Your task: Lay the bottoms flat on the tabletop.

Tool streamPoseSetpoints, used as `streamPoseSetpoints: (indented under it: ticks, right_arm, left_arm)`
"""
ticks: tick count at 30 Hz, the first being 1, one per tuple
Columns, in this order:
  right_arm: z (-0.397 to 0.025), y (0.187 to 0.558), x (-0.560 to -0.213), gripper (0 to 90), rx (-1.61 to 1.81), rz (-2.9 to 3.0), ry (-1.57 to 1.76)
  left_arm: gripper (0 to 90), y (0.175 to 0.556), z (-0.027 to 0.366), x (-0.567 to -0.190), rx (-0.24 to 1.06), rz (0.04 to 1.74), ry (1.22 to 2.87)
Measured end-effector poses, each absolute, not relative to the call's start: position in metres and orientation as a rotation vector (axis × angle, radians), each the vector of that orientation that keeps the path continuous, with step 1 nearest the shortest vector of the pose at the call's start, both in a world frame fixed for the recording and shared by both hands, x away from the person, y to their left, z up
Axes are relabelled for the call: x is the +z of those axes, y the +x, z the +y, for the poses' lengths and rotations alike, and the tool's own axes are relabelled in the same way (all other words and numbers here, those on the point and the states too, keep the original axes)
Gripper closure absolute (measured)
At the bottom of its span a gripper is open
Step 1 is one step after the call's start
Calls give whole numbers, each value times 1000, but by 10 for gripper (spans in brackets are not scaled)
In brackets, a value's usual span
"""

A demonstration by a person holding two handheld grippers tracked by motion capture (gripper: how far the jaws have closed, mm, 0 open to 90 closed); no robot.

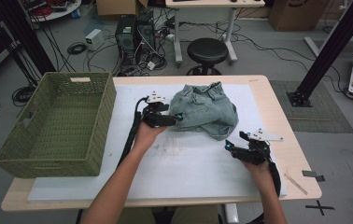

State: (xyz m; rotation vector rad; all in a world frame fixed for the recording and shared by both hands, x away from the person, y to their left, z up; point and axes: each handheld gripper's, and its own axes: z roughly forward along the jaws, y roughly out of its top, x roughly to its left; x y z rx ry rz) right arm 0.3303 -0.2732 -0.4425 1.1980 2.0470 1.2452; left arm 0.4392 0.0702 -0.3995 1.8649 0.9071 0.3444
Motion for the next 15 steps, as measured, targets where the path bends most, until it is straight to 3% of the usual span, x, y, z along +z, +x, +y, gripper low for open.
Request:
streamPoseSetpoints:
  ticks: [3, 7, 9, 15]
  right_arm:
    - [-271, 331, -443, 399, 1236, 2058, 1204]
    - [-268, 333, -443, 475, 1226, 2079, 1204]
    - [-265, 335, -443, 495, 1223, 2088, 1198]
    - [-257, 342, -440, 536, 1215, 2118, 1191]
  left_arm:
    - [439, 446, 58, -405, 380, 931, 1916]
    - [720, 448, 52, -411, 399, 942, 1960]
    - [812, 446, 52, -415, 453, 934, 1978]
    - [832, 436, 72, -412, 428, 949, 1887]
